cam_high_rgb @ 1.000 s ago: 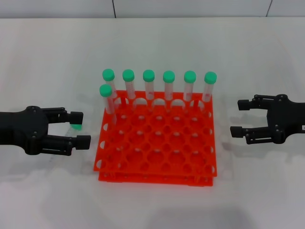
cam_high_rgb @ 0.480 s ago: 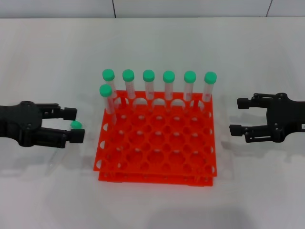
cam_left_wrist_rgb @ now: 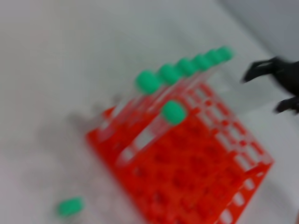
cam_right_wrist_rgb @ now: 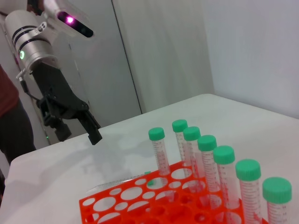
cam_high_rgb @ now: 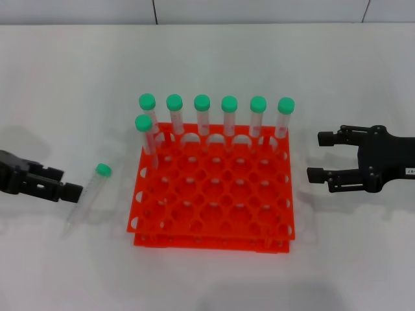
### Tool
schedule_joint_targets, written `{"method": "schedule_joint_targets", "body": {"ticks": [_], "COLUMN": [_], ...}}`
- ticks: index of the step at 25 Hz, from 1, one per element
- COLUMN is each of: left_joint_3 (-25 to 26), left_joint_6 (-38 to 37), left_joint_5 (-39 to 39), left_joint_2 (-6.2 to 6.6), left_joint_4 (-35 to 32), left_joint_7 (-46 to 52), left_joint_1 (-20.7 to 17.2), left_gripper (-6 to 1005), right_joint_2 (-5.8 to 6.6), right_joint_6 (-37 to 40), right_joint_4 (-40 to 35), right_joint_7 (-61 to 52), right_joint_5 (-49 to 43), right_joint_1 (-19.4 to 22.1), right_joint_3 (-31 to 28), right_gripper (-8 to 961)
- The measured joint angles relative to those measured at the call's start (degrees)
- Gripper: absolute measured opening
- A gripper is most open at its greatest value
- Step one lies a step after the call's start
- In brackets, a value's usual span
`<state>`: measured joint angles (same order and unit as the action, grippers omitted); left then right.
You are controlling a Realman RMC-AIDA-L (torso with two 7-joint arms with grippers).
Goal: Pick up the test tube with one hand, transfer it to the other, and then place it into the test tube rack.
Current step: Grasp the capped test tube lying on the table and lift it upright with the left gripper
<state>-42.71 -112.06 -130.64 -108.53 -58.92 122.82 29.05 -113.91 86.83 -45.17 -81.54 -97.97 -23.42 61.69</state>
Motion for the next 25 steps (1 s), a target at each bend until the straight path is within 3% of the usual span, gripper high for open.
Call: {"method": "schedule_joint_targets", "body": {"ticks": [7,16,25], "left_joint_3": [-0.17,-0.80,-0.49], "left_joint_6": [-0.40,0.26,4.68], "left_joint_5": [-10.64,-19.60,-24.09], "left_joint_2": [1.03,-0.03,-0.73], "left_joint_4": [-0.44,3.83,7.96], "left_joint_7": [7.43,9.50,9.88], "left_joint_1": [4.02,8.15,8.83], "left_gripper": [876,874,867], "right_joint_2": [-0.02,-0.08,-0.33], "right_joint_6": [0.06,0.09,0.09], "right_joint_4": [0.00,0.00,0.00], "right_joint_7": [0.13,0.23,0.24], "right_joint_5": [1.21,2.19,2.20], "right_joint_1": [-0.28,-0.48,-0.44], "right_joint_3": [0.01,0.01,0.00], "right_gripper": [827,827,827]}}
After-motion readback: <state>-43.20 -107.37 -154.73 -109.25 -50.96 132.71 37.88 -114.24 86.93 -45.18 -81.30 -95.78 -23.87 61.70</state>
